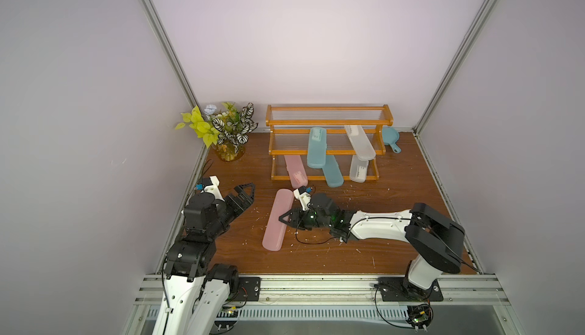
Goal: Remove the pencil cases from the shelf
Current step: Place the pencil case at the center of the board.
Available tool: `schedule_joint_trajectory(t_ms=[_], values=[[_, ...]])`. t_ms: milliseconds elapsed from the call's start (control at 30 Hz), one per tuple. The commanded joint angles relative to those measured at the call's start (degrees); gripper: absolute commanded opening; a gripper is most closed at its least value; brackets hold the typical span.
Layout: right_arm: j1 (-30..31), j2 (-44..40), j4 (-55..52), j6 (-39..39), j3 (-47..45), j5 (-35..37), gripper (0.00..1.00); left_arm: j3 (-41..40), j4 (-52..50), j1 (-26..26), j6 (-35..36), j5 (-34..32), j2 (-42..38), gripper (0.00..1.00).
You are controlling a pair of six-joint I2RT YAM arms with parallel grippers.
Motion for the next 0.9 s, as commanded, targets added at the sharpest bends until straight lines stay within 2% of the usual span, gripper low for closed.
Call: schedule_joint_trajectory(t_ms=[0,167,467,867], values=[[0.6,3.1,7.5,2.5,4.5,-3.5,0.16,1.1,-1.8,0.6,0.7,0.0,-0.8,0.99],[0.5,10.8,10.6,5.6,9.6,-5.6,0.15,1.3,-2.6,0.5,0.7,0.5,-1.6,0.99],[0.5,20.5,8.0,8.1,19.5,-11.0,0.14,0.9,-3.2,0.5,0.5,1.1,-2.3,0.99],[-0.9,24.0,3.1,8.3,23.4,-13.7,0.15,-0.3,-3.5,0.5,-0.1,1.0,-3.5,0.99]])
